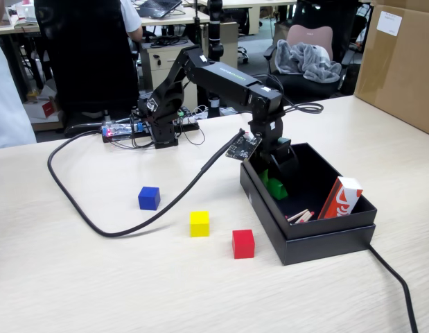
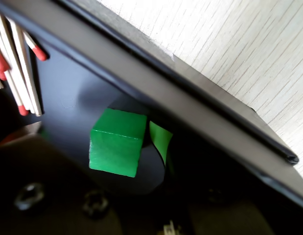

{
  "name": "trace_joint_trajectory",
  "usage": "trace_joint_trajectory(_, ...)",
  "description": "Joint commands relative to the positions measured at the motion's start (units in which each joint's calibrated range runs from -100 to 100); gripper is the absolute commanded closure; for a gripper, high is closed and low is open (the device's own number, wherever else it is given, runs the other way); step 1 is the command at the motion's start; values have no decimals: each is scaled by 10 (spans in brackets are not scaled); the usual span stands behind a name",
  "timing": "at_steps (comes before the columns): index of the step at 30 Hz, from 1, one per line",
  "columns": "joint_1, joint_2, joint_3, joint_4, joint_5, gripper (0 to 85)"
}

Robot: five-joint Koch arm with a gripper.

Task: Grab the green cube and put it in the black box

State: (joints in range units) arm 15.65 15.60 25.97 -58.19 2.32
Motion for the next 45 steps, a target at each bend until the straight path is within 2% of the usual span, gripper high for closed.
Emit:
trace_joint_trajectory(1,-1,-73,26,16,-2,387)
trace_joint_trajectory(11,-5,-350,66,16,-2,375)
trace_joint_trajectory(16,-29,-497,24,16,-2,378)
trace_joint_trajectory(32,-137,-978,-383,18,-23,355)
trace_joint_trajectory(38,-165,-1097,-570,60,-24,335)
trace_joint_trajectory(45,-187,-1148,-712,182,-31,334)
